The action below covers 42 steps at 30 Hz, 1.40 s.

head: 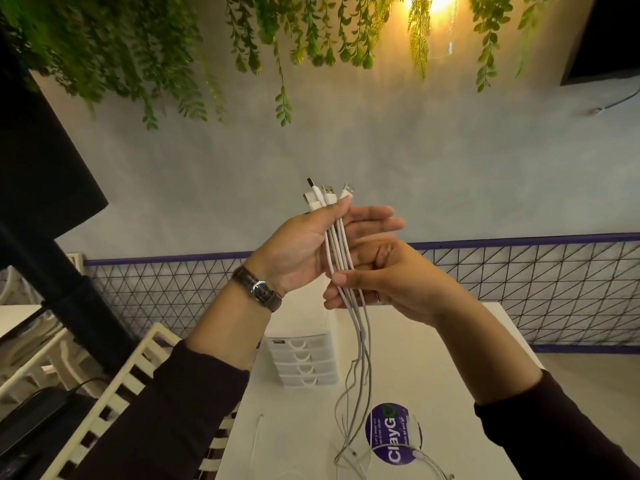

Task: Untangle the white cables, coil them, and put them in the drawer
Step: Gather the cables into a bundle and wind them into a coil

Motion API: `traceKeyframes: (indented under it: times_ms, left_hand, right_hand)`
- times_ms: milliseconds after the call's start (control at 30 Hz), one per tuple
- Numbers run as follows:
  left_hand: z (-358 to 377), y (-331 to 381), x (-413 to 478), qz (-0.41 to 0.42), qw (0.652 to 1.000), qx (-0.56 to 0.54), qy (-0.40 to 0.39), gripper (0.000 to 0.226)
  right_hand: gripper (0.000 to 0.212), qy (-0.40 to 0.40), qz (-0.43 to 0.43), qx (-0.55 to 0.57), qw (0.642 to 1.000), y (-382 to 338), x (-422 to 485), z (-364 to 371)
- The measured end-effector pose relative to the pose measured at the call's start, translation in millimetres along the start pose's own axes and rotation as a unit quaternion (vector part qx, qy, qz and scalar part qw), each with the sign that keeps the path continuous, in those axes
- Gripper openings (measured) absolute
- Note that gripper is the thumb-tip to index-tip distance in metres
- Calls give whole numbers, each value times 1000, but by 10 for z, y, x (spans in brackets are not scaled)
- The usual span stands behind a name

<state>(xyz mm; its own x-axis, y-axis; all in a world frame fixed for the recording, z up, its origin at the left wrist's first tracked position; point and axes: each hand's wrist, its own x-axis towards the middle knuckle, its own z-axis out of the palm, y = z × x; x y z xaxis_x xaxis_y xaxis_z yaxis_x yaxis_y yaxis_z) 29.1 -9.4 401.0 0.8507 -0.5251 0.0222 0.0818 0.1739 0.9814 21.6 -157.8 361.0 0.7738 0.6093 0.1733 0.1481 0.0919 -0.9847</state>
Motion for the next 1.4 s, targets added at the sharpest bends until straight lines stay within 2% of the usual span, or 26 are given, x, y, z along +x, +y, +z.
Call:
traceKeyframes:
  times_ms: [100, 200, 333, 500, 700, 833, 967, 1100, 1267, 1400]
  left_hand:
    - [-96, 54, 27, 5, 999, -2, 44, 46]
    - [-205, 108, 63, 3, 997, -4, 82, 46]
    - [-304, 63, 105, -32, 993, 16, 116, 46]
    - [-440, 2, 196, -43, 982, -48, 177, 49]
    - [-601, -19, 287, -61, 977, -43, 202, 48]
    - [-680, 14, 305, -52, 971, -59, 224, 47]
    - [-752, 56, 286, -45, 966, -71, 244, 49]
    - [-898, 88, 274, -31, 957, -99, 272, 51]
    - [-1002, -141, 241, -14, 942, -169, 290, 50]
    - [-1094, -245, 208, -26, 925, -219, 311, 51]
  right_hand:
    - [27, -14, 21, -36, 999, -6, -23, 2]
    - [25, -31, 44, -68, 996, 62, -42, 25]
    - [20, -29, 72, -39, 996, 197, -133, 24]
    - [13, -63, 99, -43, 992, 282, -228, 7]
    - [24, -93, 129, -37, 987, 397, -338, -8]
    - [23, -112, 138, -20, 984, 470, -453, 17]
    - [13, -129, 126, -27, 983, 515, -526, 46]
    - [14, -149, 126, -29, 980, 502, -567, 8]
    - [12, -118, 135, -52, 982, 526, -604, -104]
    - [11, -113, 184, -108, 971, 639, -642, -58]
